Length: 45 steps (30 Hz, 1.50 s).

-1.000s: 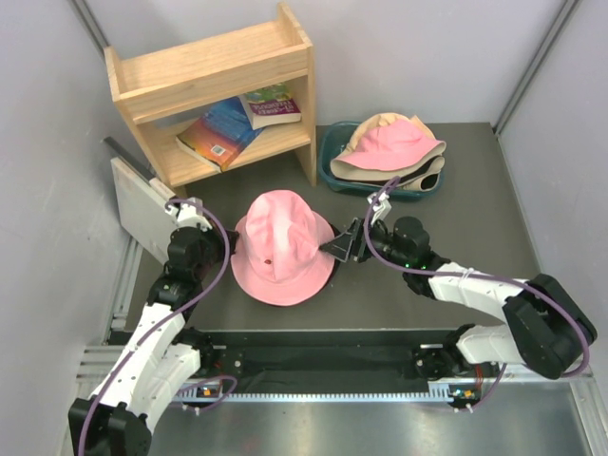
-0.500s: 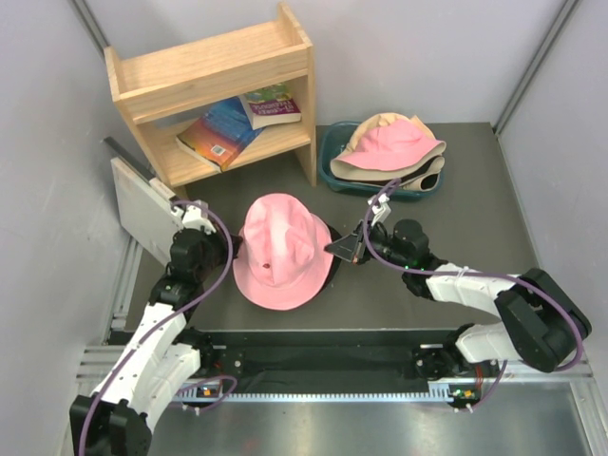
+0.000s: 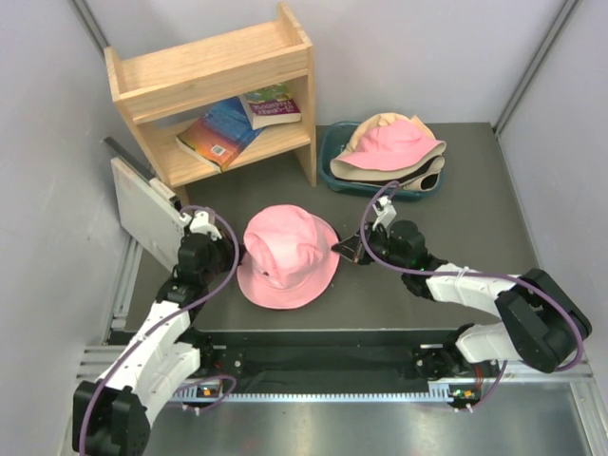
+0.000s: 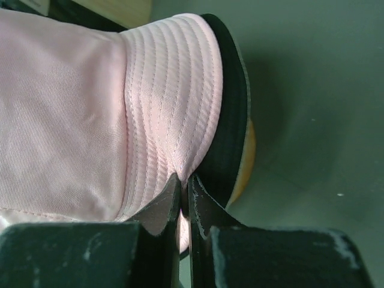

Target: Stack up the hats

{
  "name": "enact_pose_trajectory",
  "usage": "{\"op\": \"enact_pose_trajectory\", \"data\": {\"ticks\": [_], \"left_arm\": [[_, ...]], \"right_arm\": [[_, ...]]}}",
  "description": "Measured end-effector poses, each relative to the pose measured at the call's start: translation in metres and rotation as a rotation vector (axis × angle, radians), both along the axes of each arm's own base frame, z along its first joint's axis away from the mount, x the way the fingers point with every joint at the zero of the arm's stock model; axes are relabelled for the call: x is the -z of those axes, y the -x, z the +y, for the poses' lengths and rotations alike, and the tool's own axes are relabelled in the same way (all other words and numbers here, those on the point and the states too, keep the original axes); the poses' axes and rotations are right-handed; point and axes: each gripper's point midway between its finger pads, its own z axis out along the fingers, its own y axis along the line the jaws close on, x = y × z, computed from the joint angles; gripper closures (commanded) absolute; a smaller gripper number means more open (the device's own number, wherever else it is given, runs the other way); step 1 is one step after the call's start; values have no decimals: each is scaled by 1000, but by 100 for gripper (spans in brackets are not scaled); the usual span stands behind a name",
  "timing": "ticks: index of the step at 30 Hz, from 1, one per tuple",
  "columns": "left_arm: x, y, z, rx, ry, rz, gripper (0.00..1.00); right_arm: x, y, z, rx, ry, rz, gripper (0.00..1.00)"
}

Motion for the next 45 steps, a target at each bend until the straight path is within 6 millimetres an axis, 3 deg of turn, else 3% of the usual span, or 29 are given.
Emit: {"op": "enact_pose_trajectory", "data": {"ticks": [11,26,28,30,33,34,37,43,45], "left_arm": [[21,-8,-14,20,-37,21,100],[20,-57,-25,1,-129,8,100],[19,-62,-26,1,-129,7,93],[18,-64,-27,2,-133,4,76],[15,-63,-23,-4,-154,1,56],[13,-61,-21,-7,-161,2,49],[-4,-56,-17,-8,-172,-21,27],[-56,-50,-3,-61,-193,-65,3],[-67,-44,1,-72,-194,-68,1]], "right_arm": [[14,-5,-7,61,81,-18,100],[18,32,9,16,113,-15,100],[19,36,11,11,105,-6,100],[19,37,10,13,98,1,94],[15,40,7,14,99,7,63],[14,42,3,16,109,8,45],[9,43,-14,49,157,-5,24],[-38,24,-58,181,184,-105,12],[-58,16,-75,236,204,-151,10]]}}
